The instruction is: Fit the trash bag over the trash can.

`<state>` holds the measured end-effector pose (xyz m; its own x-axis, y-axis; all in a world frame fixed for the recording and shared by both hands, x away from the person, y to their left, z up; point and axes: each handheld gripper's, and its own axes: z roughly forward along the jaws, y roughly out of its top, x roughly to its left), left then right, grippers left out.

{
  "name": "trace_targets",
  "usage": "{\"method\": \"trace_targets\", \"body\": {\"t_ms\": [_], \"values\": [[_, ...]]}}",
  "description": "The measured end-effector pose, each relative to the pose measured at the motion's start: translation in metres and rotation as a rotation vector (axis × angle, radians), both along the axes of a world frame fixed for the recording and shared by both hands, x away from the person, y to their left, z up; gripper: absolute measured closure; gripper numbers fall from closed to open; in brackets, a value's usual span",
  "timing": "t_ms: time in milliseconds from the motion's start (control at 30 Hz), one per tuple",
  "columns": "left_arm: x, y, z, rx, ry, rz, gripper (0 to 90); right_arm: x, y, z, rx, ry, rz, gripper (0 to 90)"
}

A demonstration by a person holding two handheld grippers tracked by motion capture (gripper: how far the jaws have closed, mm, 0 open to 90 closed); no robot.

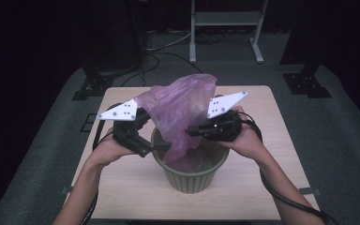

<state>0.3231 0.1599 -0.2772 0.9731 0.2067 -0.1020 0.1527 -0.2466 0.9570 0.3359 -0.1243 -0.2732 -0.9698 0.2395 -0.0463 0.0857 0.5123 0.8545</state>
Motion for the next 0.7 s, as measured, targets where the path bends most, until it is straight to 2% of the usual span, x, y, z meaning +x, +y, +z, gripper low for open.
{"method": "trace_targets", "body": {"t_ms": [33,67,100,133,200,233,333,367,400,433,467,500,633,667,700], "values": [[0.007,-0.001,0.001,0.007,-0.081,-0.088,13.6,-0.001,-0.001,-0.001,-0.004,-0.003,0.0,90.0],[0.007,-0.001,0.001,0.007,-0.081,-0.088,17.4,-0.001,-0.001,-0.001,-0.004,-0.003,0.0,90.0],[0.008,-0.001,0.001,0.01,-0.079,-0.114,17.4,-0.002,-0.001,-0.002,-0.01,-0.008,-0.003,90.0],[0.007,0.0,0.003,0.018,-0.097,-0.045,21.5,-0.005,-0.001,-0.005,-0.038,-0.026,-0.015,90.0],[0.007,0.001,0.004,0.021,-0.102,-0.034,23.4,-0.006,0.0,-0.006,-0.049,-0.032,-0.019,90.0],[0.006,0.003,0.004,0.024,-0.112,-0.012,31.9,-0.007,-0.001,-0.009,-0.067,-0.041,-0.032,90.0],[0.006,0.007,0.006,0.021,-0.098,0.009,32.9,-0.007,-0.003,-0.012,-0.08,-0.056,-0.046,90.0],[0.007,0.008,0.007,0.024,-0.107,0.017,39.2,-0.008,-0.005,-0.014,-0.083,-0.058,-0.054,90.0],[0.008,0.009,0.007,0.025,-0.108,0.03,39.2,-0.008,-0.005,-0.014,-0.083,-0.058,-0.054,90.0],[0.009,0.011,0.007,0.022,-0.114,0.038,43.1,-0.009,-0.006,-0.015,-0.086,-0.061,-0.056,90.0],[0.011,0.013,0.007,0.02,-0.124,0.047,54.9,-0.011,-0.007,-0.016,-0.088,-0.059,-0.055,90.0],[0.011,0.013,0.007,0.02,-0.124,0.047,61.7,-0.011,-0.007,-0.016,-0.088,-0.059,-0.055,90.0],[0.011,0.016,0.004,0.022,-0.143,0.063,82.0,-0.015,-0.01,-0.018,-0.087,-0.052,-0.046,89.3],[0.011,0.017,0.004,0.02,-0.148,0.061,87.1,-0.016,-0.014,-0.018,-0.071,-0.043,-0.036,86.1],[0.011,0.017,0.003,0.018,-0.151,0.06,87.1,-0.016,-0.014,-0.018,-0.071,-0.043,-0.036,86.1]]}}
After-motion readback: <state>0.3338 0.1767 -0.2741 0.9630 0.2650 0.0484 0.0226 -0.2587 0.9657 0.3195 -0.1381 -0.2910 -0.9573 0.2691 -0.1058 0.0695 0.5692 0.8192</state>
